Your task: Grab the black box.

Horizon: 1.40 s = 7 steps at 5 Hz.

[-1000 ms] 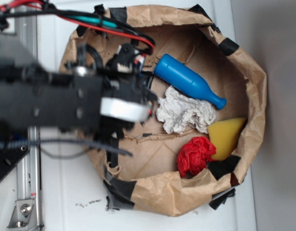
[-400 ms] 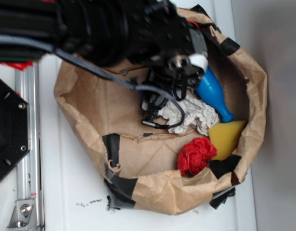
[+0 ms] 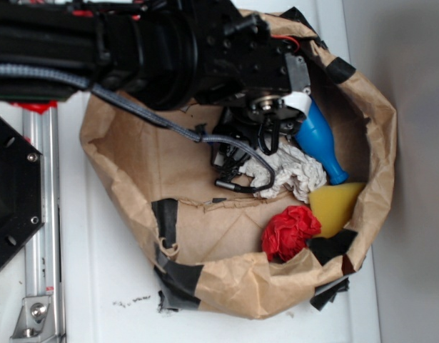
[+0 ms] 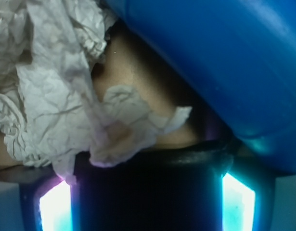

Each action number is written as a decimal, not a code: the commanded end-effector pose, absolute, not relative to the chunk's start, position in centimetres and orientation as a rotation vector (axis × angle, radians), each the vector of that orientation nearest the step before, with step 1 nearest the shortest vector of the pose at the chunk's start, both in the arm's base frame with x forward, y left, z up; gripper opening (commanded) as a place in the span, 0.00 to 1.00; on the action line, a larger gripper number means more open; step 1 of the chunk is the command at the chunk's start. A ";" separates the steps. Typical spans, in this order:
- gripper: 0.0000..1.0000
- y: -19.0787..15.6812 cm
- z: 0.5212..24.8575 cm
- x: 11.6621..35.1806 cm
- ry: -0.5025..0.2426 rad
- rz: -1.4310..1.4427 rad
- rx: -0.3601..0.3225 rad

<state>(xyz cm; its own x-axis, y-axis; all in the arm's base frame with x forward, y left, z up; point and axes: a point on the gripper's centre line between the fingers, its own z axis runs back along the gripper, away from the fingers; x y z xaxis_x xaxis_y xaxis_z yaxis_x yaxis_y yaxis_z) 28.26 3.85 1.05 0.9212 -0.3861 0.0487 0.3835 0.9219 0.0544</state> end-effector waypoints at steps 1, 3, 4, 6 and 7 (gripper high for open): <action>0.00 2.6 -0.8 27.8 -0.033 -0.371 0.054; 0.00 1.6 7.1 26.5 -0.164 -0.307 0.057; 0.00 0.9 12.1 25.2 -0.267 -0.284 0.044; 0.00 -0.1 20.0 25.2 -0.196 -0.209 0.057; 0.00 -0.1 20.3 25.7 -0.149 -0.190 0.023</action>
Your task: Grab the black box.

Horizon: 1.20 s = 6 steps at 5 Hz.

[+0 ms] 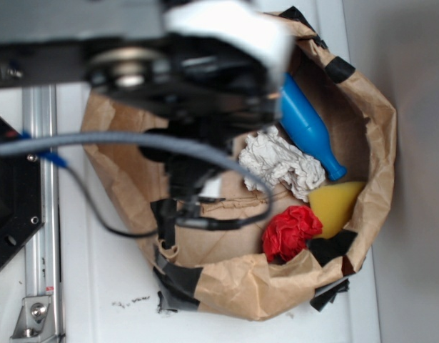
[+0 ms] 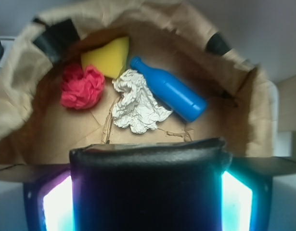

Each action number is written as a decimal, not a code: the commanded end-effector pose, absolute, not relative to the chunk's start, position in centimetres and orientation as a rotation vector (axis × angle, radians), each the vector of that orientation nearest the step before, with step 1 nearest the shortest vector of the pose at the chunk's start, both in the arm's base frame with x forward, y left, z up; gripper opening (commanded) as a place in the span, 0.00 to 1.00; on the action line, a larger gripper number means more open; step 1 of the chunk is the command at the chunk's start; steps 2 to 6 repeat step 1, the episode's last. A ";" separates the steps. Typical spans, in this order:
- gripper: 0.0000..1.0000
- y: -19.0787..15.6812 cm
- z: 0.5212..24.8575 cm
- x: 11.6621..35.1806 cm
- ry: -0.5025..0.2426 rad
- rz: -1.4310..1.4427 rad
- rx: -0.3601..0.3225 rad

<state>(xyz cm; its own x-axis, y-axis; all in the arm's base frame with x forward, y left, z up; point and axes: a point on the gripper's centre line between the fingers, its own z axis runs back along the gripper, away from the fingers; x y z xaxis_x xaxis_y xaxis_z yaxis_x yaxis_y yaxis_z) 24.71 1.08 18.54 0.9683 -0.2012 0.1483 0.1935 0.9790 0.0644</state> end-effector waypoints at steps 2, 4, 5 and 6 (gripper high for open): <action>0.00 -0.1 20.0 25.3 -0.116 -0.180 0.056; 0.00 -0.1 20.0 25.3 -0.116 -0.180 0.056; 0.00 -0.1 20.0 25.3 -0.116 -0.180 0.056; 0.00 -0.1 20.0 25.3 -0.116 -0.180 0.056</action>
